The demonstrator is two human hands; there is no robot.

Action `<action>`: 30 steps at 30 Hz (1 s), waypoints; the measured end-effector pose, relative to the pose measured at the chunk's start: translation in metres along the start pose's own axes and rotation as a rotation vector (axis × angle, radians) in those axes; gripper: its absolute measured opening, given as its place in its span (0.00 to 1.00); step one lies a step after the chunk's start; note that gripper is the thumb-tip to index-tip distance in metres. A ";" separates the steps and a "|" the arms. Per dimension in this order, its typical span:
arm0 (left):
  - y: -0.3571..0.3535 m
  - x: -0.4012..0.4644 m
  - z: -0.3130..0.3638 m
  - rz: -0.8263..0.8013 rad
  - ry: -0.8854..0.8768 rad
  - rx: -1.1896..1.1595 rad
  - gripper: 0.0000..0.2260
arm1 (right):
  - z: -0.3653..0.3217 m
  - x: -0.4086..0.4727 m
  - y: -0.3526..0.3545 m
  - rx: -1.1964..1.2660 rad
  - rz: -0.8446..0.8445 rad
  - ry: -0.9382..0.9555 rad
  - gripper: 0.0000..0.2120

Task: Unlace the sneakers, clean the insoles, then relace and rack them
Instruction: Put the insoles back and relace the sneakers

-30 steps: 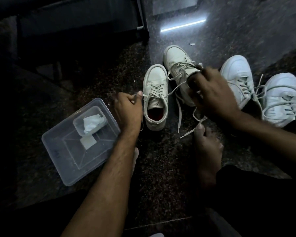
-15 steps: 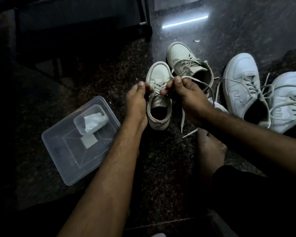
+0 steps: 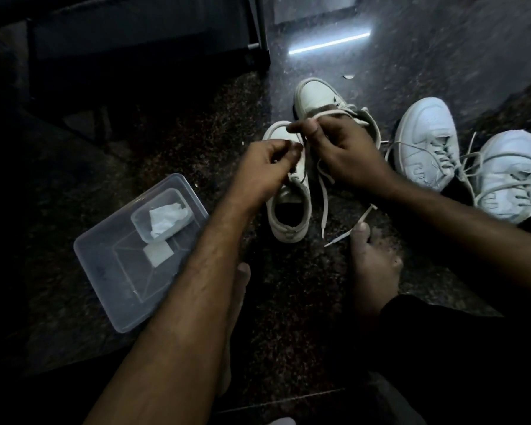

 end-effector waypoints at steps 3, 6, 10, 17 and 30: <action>-0.002 0.011 0.029 -0.150 0.024 0.159 0.14 | -0.012 0.009 -0.001 -0.115 -0.123 0.063 0.15; 0.011 0.016 0.052 -0.299 0.102 0.261 0.11 | -0.021 0.015 0.006 -0.115 -0.131 -0.027 0.15; 0.038 0.005 0.073 -0.497 0.173 0.420 0.14 | -0.035 0.013 0.004 -0.165 -0.185 -0.163 0.12; 0.056 -0.005 0.083 -0.408 0.241 0.269 0.12 | -0.074 0.019 -0.006 -0.474 -0.396 -0.171 0.17; 0.036 0.002 0.044 -0.322 0.421 -0.365 0.11 | -0.037 0.032 0.006 -0.421 -0.092 0.032 0.03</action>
Point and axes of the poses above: each hand's wrist, its own x-axis towards the middle knuckle, its own y-axis out of the back of the hand, z = x × y, the point moved 4 cm from there along x, towards the middle knuckle, and after that the axes turned 9 degrees about x, right-handed, at the moved point
